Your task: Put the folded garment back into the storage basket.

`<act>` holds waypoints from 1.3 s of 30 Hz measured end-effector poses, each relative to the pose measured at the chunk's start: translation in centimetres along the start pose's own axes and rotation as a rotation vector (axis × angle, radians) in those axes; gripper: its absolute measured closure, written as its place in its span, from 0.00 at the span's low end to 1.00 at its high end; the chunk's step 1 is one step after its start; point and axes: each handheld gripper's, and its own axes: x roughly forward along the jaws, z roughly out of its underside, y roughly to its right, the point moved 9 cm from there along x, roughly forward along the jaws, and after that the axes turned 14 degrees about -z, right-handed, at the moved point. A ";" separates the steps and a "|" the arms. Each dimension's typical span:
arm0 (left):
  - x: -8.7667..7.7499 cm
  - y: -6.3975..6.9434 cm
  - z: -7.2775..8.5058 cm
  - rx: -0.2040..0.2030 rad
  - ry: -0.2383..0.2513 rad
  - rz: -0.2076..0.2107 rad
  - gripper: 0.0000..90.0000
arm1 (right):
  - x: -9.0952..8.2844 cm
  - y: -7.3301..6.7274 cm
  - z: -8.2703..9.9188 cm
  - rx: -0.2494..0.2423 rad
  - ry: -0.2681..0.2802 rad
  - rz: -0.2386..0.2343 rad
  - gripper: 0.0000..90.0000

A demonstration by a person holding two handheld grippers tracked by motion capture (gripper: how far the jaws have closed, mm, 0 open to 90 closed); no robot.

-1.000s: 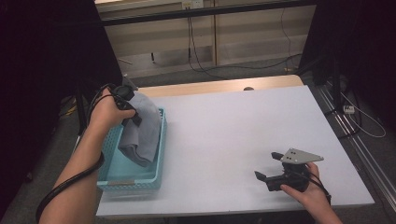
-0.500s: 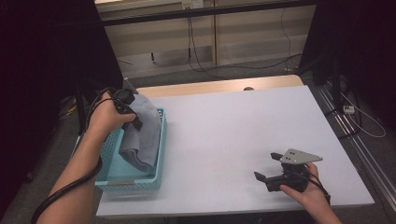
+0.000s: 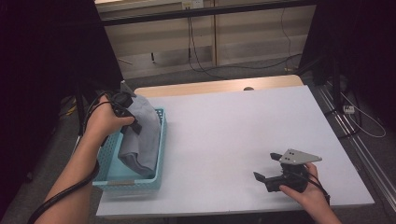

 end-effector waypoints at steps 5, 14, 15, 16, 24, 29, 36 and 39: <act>0.0 0.1 0.4 0.001 -0.004 0.008 0.82 | 0.0 0.0 0.0 0.001 -0.001 0.000 0.06; 0.1 0.4 1.1 0.011 -0.025 0.021 0.82 | 0.1 -0.1 0.0 0.001 -0.001 -0.001 0.06; 0.2 0.5 1.1 0.008 -0.025 0.023 0.82 | 0.1 -0.1 0.0 0.001 -0.001 0.000 0.06; 0.3 0.5 1.2 0.008 -0.027 0.027 0.82 | 0.1 -0.1 0.0 0.000 -0.002 -0.001 0.06; 0.6 0.8 1.7 0.009 -0.040 0.042 0.82 | 0.1 -0.1 0.0 -0.001 -0.004 -0.003 0.06; 0.7 1.1 2.2 0.022 -0.048 0.060 0.82 | 0.1 -0.2 0.0 -0.002 -0.004 -0.004 0.06; 0.8 1.4 2.8 0.024 -0.062 0.092 0.82 | 0.1 -0.2 0.0 -0.003 -0.004 -0.005 0.06; 0.9 1.5 3.0 0.025 -0.060 0.098 0.82 | 0.1 -0.2 0.0 -0.003 -0.005 -0.005 0.06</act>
